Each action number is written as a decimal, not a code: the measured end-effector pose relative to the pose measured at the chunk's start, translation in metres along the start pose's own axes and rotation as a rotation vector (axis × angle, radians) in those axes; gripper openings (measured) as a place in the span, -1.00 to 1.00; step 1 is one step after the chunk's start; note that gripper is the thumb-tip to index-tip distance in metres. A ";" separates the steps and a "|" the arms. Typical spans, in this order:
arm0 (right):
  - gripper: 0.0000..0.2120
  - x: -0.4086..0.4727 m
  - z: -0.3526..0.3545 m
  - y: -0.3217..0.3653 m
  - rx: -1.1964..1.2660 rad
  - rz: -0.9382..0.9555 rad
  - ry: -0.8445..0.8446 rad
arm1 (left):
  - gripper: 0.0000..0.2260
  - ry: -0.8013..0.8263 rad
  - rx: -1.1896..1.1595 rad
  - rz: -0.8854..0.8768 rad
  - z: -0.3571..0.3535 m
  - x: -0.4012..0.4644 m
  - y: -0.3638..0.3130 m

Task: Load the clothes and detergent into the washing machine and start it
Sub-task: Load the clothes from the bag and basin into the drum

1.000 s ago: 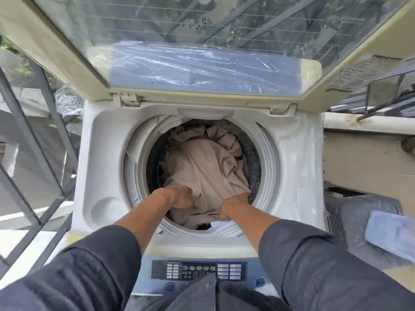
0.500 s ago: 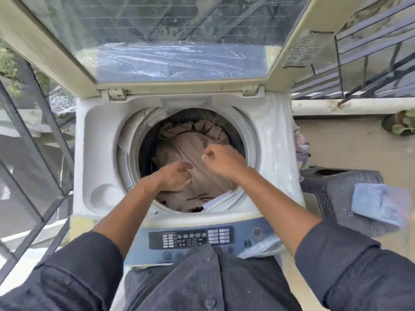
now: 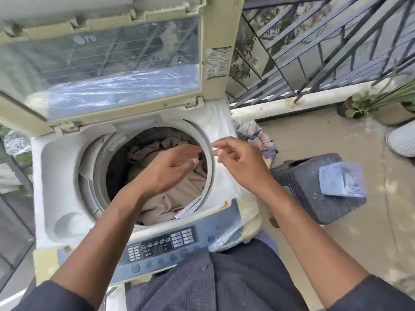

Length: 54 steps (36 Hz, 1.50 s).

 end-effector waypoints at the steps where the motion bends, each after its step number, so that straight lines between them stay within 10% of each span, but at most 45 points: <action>1: -0.81 0.001 0.013 -0.003 0.010 0.009 -0.033 | -0.72 -0.001 -0.003 -0.028 -0.004 0.006 -0.013; 18: -0.79 0.093 0.173 -0.185 -0.263 -0.322 -0.093 | -0.80 0.047 -0.086 0.107 -0.133 0.186 -0.103; 37: -0.69 0.145 0.097 -0.465 -0.628 -0.509 0.623 | -0.54 0.351 0.370 0.687 -0.327 0.305 0.103; 43: -0.61 0.155 0.067 -0.496 -0.490 -0.521 0.598 | -0.24 0.452 0.499 0.661 -0.334 0.357 0.152; 54: -0.74 0.173 0.041 -0.510 -0.257 -0.605 0.501 | -0.41 0.522 0.681 0.617 -0.338 0.425 0.198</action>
Point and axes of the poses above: each hand's wrist, its own x-axis towards the middle knuckle, its own z-axis out of the back of the hand, y = z × x, the point moved 7 cm from there along x, towards the middle knuckle, and after that the axes turned 1 degree about z, right-handed, at the moved point
